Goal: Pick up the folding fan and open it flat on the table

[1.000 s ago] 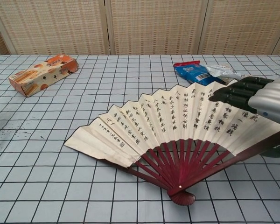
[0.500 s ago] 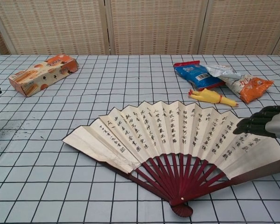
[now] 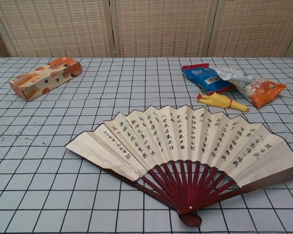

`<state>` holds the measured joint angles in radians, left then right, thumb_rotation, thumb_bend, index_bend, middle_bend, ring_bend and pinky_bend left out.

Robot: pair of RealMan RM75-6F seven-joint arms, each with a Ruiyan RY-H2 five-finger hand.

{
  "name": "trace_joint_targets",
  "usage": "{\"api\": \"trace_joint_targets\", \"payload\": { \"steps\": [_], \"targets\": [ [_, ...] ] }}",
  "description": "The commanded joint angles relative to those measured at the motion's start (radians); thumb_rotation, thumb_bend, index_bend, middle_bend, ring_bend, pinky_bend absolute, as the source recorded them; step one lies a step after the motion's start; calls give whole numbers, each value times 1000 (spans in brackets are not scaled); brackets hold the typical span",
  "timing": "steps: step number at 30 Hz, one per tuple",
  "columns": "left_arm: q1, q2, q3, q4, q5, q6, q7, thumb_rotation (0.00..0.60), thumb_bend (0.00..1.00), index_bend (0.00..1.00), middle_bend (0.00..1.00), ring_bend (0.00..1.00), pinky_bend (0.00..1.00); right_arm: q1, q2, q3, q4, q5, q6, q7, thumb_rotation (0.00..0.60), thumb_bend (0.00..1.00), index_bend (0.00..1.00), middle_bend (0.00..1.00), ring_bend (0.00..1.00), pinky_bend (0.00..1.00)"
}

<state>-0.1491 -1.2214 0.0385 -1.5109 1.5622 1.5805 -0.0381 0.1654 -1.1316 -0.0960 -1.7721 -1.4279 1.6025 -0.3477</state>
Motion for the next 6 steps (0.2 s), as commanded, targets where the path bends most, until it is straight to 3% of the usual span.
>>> {"api": "trace_joint_targets", "payload": {
  "steps": [1,3,6],
  "targets": [
    [61,29,-15,81,74,142,1,600,490,0,0,0,5,-67,0,12,87,-58,41,110,598,72,0,0,0,0],
    [66,27,-17,81,75,145,4,596,488,0,0,0,1,-69,6,20,92,-53,26,130,598,71,0,0,0,0],
    [72,29,-19,73,71,141,-4,495,483,0,0,0,0,-65,7,23,98,-64,4,130,598,71,0,0,0,0]
  ]
}}
